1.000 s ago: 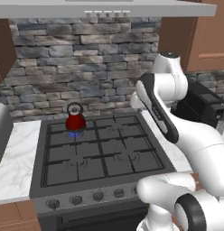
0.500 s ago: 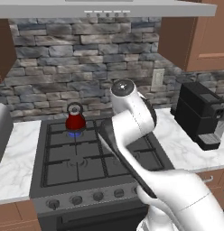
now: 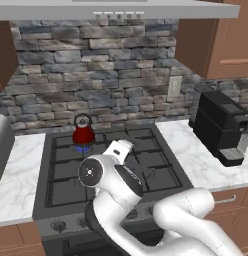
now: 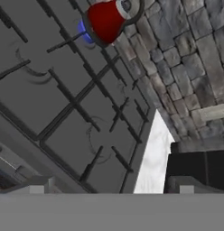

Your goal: Lower the heat of the kettle.

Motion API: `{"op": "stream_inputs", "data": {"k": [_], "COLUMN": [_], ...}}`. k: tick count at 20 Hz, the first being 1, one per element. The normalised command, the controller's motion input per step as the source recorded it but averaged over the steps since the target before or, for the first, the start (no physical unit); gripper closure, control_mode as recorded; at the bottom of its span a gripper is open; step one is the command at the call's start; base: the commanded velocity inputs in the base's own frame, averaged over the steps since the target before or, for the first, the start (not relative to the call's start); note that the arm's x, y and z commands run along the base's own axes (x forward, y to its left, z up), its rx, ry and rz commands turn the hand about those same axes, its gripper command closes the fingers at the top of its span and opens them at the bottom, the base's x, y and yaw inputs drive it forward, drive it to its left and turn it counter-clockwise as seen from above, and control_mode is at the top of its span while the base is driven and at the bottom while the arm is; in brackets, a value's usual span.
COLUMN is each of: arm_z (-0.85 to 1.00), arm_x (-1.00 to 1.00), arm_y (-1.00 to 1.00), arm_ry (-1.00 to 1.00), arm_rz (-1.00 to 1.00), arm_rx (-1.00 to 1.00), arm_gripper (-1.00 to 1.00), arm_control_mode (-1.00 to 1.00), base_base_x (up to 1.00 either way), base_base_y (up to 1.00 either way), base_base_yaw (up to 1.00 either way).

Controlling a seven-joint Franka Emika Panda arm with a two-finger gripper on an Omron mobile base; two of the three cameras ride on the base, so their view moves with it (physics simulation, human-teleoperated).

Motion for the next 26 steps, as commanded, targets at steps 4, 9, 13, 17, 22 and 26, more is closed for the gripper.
{"op": "stream_inputs", "data": {"k": [4, 9, 13, 17, 22, 26], "arm_z": [-0.51, -0.18, -0.39, -0.47, -0.49, -0.34], "arm_x": [-0.24, -0.60, -0.21, -0.04, 0.00, 0.00], "arm_y": [0.06, 0.34, 0.26, 0.14, 0.19, 0.84], "arm_ry": [-0.03, -0.04, 0.01, 0.10, 0.02, 0.00], "arm_rz": [0.11, 0.12, 0.17, 0.19, 0.15, 0.02], "arm_rx": [-0.12, -0.16, -0.16, -0.17, -0.11, -0.13], "arm_gripper": [-1.00, -1.00, -1.00, -1.00, -1.00, -1.00], "arm_control_mode": [-1.00, -1.00, -1.00, -1.00, -1.00, -1.00], "base_base_x": [0.00, 0.00, 0.00, 0.00, 0.00, 0.00], "base_base_y": [0.00, 0.00, 0.00, 0.00, 0.00, 0.00], "base_base_yaw": [0.00, 0.00, 0.00, 0.00, 0.00, 0.00]}}
